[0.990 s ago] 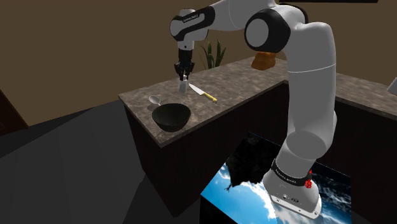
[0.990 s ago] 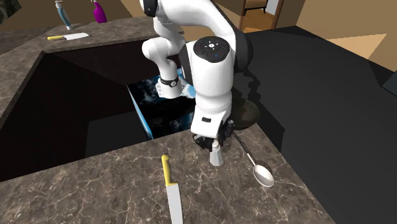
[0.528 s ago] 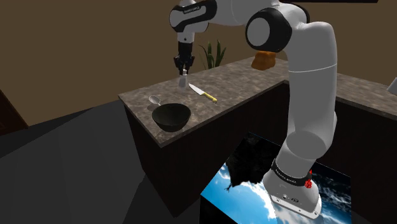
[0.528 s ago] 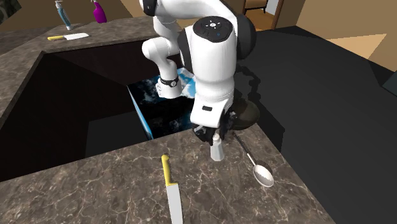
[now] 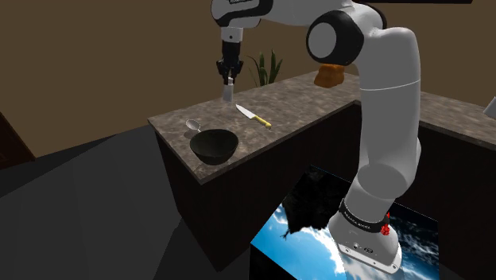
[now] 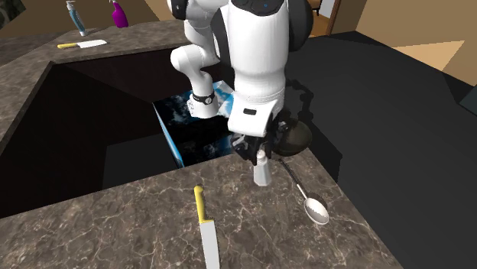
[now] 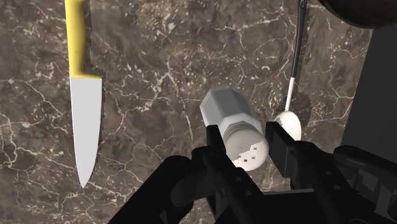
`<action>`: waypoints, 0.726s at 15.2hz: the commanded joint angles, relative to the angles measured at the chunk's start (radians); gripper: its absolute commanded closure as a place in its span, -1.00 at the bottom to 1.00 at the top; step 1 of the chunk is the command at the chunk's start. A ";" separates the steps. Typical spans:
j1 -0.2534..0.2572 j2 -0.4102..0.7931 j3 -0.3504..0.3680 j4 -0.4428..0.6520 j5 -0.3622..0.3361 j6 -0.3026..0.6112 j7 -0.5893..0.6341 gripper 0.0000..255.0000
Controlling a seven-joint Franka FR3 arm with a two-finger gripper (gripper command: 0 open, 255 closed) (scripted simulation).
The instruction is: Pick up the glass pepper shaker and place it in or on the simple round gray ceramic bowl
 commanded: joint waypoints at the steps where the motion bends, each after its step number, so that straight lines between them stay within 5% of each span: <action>1: -0.002 0.004 0.000 0.036 0.000 -0.032 0.003 1.00; 11: 0.130 -0.260 0.052 -0.278 -0.058 0.041 0.173 1.00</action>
